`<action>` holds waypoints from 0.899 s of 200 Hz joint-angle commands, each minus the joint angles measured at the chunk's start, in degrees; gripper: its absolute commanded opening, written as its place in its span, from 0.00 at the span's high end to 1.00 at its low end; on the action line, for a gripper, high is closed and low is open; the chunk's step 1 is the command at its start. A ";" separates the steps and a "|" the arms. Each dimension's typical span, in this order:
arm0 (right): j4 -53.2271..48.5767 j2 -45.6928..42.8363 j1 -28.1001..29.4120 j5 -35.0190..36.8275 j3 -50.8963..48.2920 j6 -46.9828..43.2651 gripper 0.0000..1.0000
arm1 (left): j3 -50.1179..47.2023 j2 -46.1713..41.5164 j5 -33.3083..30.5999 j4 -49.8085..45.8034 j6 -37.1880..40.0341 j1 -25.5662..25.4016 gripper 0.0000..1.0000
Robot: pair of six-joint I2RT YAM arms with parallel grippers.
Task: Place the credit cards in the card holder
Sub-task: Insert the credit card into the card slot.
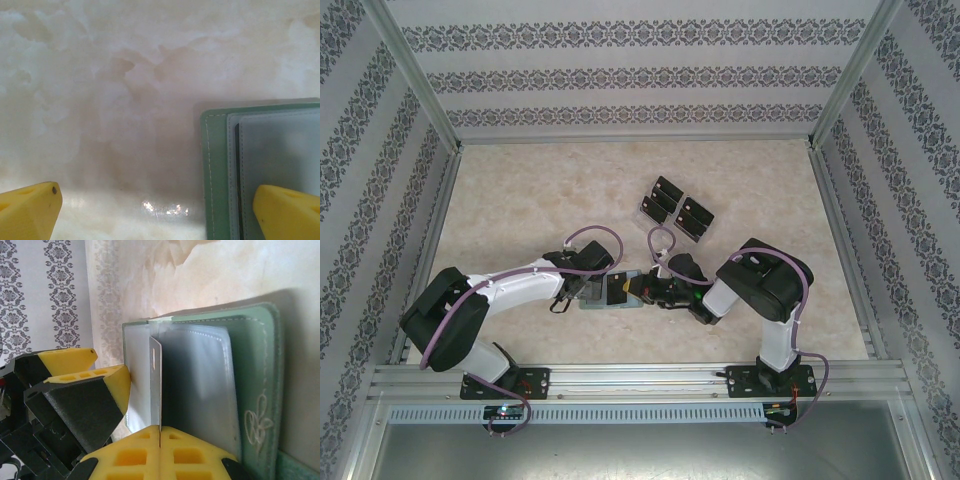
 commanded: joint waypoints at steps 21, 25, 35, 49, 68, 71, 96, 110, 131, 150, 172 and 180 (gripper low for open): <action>-1.12 1.36 1.64 0.54 -0.26 2.51 1.00 | -2.31 1.23 -0.54 -3.30 0.12 0.30 0.00; -0.87 1.45 1.66 0.58 -0.24 2.71 1.00 | -2.29 1.24 -0.53 -3.30 0.12 0.30 0.00; -0.64 1.72 1.71 0.64 -0.07 3.15 1.00 | -2.27 1.20 -0.53 -3.23 0.13 0.31 0.00; -0.36 2.11 1.89 1.00 0.33 3.46 1.00 | -2.28 1.25 -0.53 -3.19 0.09 0.30 0.00; -0.02 2.85 2.21 0.80 1.31 3.60 1.00 | -2.28 1.48 -0.44 -3.08 0.10 0.30 0.00; 0.07 2.95 2.26 0.76 1.36 3.64 1.00 | -2.30 1.49 -0.44 -3.12 0.08 0.30 0.00; 0.25 3.47 2.50 0.67 1.96 3.53 1.00 | -2.33 1.36 -0.35 -3.09 0.11 0.31 0.00; 0.12 3.65 2.48 0.50 2.32 3.37 1.00 | -2.30 1.37 -0.36 -3.04 0.13 0.30 0.00; -0.20 3.90 2.57 0.23 2.87 3.22 1.00 | -2.39 1.39 -0.26 -3.04 -0.03 0.29 0.00; -1.35 4.01 2.78 0.07 3.55 3.01 1.00 | -2.37 1.29 -0.17 -3.04 -0.12 0.30 0.00; -3.61 3.63 3.13 -0.04 4.41 2.27 1.00 | -2.47 1.17 -0.10 -3.02 -0.30 0.30 0.00; -4.51 3.37 3.26 0.05 4.67 2.07 1.00 | -2.44 1.11 0.00 -3.08 -0.34 0.30 0.00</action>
